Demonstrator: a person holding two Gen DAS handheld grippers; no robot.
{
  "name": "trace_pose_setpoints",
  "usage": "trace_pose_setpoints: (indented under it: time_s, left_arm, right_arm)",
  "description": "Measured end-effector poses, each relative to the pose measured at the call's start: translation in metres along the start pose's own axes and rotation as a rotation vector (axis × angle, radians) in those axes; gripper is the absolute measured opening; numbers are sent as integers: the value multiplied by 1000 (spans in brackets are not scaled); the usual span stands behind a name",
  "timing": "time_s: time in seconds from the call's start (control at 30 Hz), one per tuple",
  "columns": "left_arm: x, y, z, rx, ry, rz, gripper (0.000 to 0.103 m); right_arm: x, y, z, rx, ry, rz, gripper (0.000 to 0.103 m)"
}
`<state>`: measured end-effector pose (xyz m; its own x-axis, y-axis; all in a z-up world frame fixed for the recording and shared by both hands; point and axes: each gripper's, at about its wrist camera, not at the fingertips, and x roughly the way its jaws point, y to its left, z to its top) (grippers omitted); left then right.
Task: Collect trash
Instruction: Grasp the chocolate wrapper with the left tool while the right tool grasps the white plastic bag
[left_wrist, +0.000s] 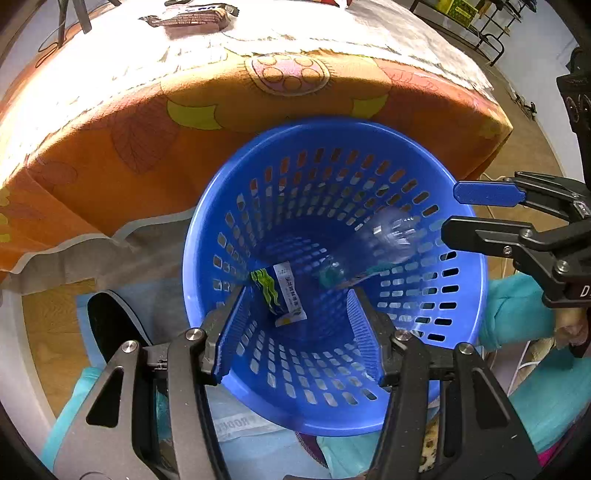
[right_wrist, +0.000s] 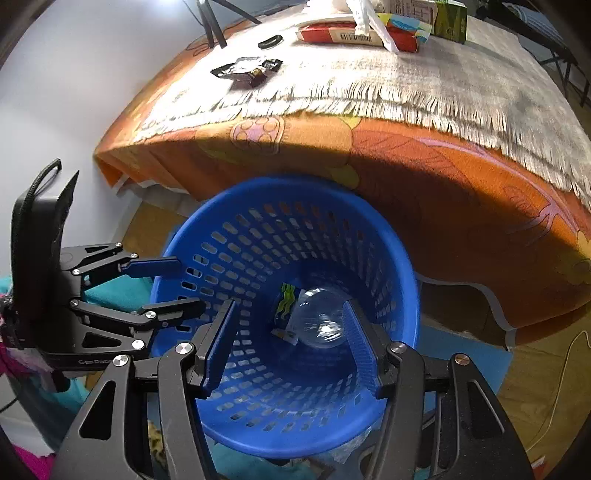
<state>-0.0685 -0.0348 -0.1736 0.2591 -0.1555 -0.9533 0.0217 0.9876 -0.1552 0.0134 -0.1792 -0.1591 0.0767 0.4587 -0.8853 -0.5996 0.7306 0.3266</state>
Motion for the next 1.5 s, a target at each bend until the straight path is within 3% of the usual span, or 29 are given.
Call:
trace_pose_setpoints:
  time_s: [0.57,0.87,1.03,1.13,1.17,1.5]
  left_arm:
    - [-23,17,36,-57,-70,3,57]
    - [-51,42,74,-137,-146,-2,57]
    - [-63,60,101,-181,-183,15,57]
    - [-65,73,118,-209,-197,25,71]
    - [-65,80,124,-226,-201,26,71]
    - [-42,117,158,-347,-158,-28,71]
  right_arm:
    - [-29,0,29,9,-129,-8,57]
    - [-61,-7,67,29,-235,-10,58]
    - [-75,-11,88,39,-292,-25,67]
    - [-77,-13,101,47,-313,-31,67]
    - [-79,-15,107,53,-319,-30,67]
    - [-84,-33,164,109,-371,-25,67]
